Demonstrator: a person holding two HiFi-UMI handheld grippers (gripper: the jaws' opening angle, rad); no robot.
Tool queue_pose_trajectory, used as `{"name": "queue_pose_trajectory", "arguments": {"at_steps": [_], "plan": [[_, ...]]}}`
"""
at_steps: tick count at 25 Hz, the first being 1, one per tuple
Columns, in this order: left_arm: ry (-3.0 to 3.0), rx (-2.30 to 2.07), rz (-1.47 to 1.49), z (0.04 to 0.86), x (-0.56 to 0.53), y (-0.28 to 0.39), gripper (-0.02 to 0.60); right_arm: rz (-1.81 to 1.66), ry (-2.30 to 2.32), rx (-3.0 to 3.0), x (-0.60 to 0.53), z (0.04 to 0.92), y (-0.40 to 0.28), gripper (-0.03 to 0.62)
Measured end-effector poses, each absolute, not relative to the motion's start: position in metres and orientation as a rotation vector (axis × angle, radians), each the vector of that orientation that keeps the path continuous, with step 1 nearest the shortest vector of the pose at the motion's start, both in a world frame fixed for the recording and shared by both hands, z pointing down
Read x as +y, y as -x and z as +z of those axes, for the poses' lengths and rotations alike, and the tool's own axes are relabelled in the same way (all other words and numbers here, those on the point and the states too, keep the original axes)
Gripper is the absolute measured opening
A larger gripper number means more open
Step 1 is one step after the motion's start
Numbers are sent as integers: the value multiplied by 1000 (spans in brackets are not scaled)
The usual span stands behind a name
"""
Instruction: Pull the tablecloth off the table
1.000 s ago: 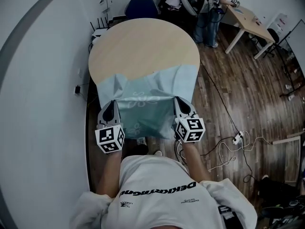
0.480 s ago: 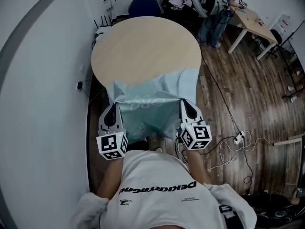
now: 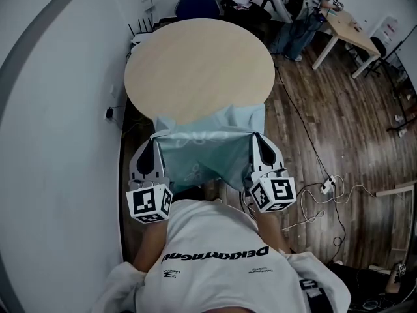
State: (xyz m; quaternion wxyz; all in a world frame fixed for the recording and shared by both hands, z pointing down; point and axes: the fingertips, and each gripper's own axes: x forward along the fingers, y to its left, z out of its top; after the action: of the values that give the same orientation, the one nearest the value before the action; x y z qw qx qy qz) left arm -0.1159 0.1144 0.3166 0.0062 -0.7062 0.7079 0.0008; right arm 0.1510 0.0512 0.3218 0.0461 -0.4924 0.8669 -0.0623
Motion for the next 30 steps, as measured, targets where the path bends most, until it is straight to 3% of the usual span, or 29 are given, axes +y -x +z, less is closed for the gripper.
{"name": "queue_pose_trajectory", "arguments": {"at_steps": [30], "plan": [[2246,2190,-33,329,112,97,14,-256,1594,2620,37,344,-167,32]]}}
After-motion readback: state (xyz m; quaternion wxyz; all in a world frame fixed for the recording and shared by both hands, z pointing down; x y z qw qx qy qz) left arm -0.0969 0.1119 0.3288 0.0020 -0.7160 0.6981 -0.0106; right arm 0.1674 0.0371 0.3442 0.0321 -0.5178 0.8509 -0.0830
